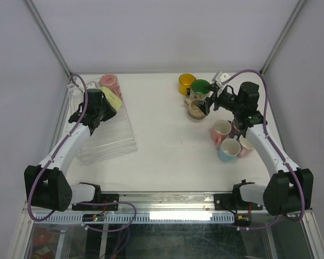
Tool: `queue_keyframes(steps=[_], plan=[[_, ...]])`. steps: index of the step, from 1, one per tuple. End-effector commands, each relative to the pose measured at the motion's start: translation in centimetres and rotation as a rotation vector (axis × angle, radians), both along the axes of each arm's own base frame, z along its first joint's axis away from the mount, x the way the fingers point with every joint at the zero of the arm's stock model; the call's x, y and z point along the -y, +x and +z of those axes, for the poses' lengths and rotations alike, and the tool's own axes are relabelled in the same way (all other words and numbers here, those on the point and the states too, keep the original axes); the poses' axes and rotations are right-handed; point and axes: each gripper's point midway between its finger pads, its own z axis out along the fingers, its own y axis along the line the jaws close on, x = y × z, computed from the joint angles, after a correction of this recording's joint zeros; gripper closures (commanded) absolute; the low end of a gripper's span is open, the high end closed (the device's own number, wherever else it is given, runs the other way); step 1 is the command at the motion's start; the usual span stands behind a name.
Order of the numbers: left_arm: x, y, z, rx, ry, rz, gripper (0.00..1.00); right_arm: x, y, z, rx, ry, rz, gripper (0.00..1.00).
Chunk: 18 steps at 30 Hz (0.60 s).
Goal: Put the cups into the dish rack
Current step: Place the cup on the dish rack.
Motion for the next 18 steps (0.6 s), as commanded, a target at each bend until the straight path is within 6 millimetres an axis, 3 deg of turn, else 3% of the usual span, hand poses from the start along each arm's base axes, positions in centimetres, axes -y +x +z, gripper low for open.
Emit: queue_keyframes(steps=[1,9,17,18], plan=[[-0.3,2.6,3.3,0.160,0.058,0.027,1.00,0.5,0.2,1.2,0.030,0.012,-0.024,0.11],[-0.6,3.8,0.9,0.111,0.161,0.058,1.00,0.6,0.5,1.1,0.031,0.007,-0.026,0.11],[-1.0,5.0,-0.2,0.097,0.213,0.077,1.00,0.8,0.6,0.9,0.028,0.005,-0.035,0.11],[-0.9,5.4,-1.3,0.077,0.224,0.075,1.00,0.8,0.6,0.9,0.027,0.004,-0.034,0.11]])
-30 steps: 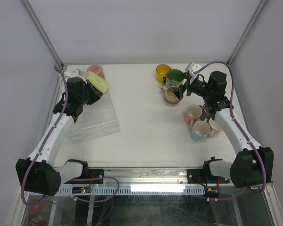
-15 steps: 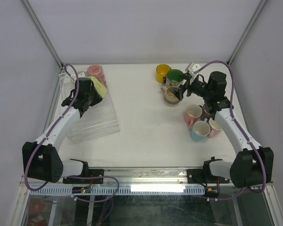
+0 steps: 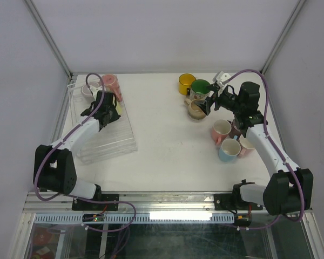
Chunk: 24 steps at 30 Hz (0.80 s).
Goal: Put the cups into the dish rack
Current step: Place the cup on the dish rack.
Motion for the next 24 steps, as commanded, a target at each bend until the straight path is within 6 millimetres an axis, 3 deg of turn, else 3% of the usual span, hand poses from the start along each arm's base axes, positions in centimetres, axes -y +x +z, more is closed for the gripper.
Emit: queue_keyframes(steps=[1,11,24], plan=[[0.0,4.5,4.4,0.204,0.038,0.017,1.00,0.4,0.5,1.1,0.035,0.006,-0.020,0.11],[0.5,6.3,3.7,0.237,0.130,-0.005,1.00,0.6,0.7,0.9,0.033,0.001,-0.025,0.11],[-0.7,8.0,4.0,0.271,0.202,0.067,1.00,0.7,0.9,0.6,0.029,-0.007,-0.024,0.11]])
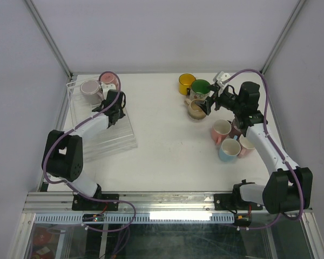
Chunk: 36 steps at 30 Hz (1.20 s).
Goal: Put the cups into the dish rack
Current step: Place the cup on the dish rack.
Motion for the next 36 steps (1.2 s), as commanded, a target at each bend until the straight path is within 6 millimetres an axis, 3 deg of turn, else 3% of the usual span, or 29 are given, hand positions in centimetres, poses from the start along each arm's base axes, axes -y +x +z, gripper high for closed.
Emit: queue_keyframes(steps=[1,10,21,32,36], plan=[[-0.6,4.7,6.8,0.263,0.006,0.078,1.00,0.3,0.5,1.0,0.035,-0.001,-0.014,0.11],[-0.6,4.1,8.3,0.343,-0.051,0.128,1.00,0.3,0.7,0.9,0.032,-0.002,-0.011,0.11],[-0.6,6.5,8.3,0.349,-0.027,0.155,1.00,0.4,0.6,0.8,0.036,-0.007,-0.016,0.11],[-0.7,7.3,11.7,0.423,-0.022,0.158,1.00,0.6,0.5,0.5,0.030,-0.009,-0.020,0.11],[-0.9,7.5,11.2,0.413,-0.004,0.159,1.00,0.6,0.6,0.5,0.030,-0.007,-0.017,0.11]])
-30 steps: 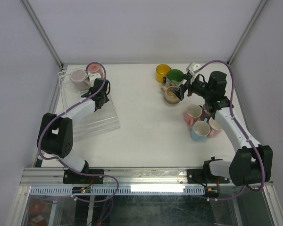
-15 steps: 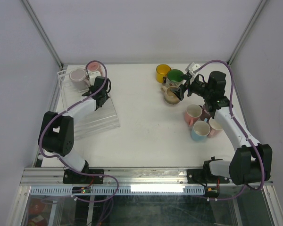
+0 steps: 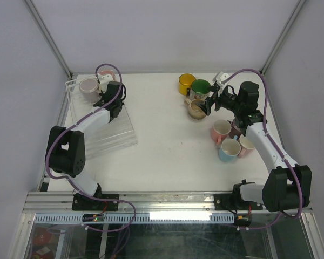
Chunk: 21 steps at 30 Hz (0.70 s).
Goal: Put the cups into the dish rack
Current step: Place the cup on the dish rack.
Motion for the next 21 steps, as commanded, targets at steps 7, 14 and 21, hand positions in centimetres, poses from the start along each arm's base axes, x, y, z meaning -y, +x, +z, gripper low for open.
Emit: queue_keyframes(steps=[7,14,21], plan=[[0.1,3.9,5.5,0.216,-0.031,0.034,1.00,0.4,0.1,1.7,0.060,0.003,-0.012,0.11],[0.3,5.3,4.7,0.207,-0.026,0.037,1.00,0.3,0.0,1.6,0.055,0.003,-0.010,0.11],[0.3,5.5,4.0,0.205,-0.028,0.043,0.72,0.4,0.0,1.4,0.051,-0.001,-0.011,0.11]])
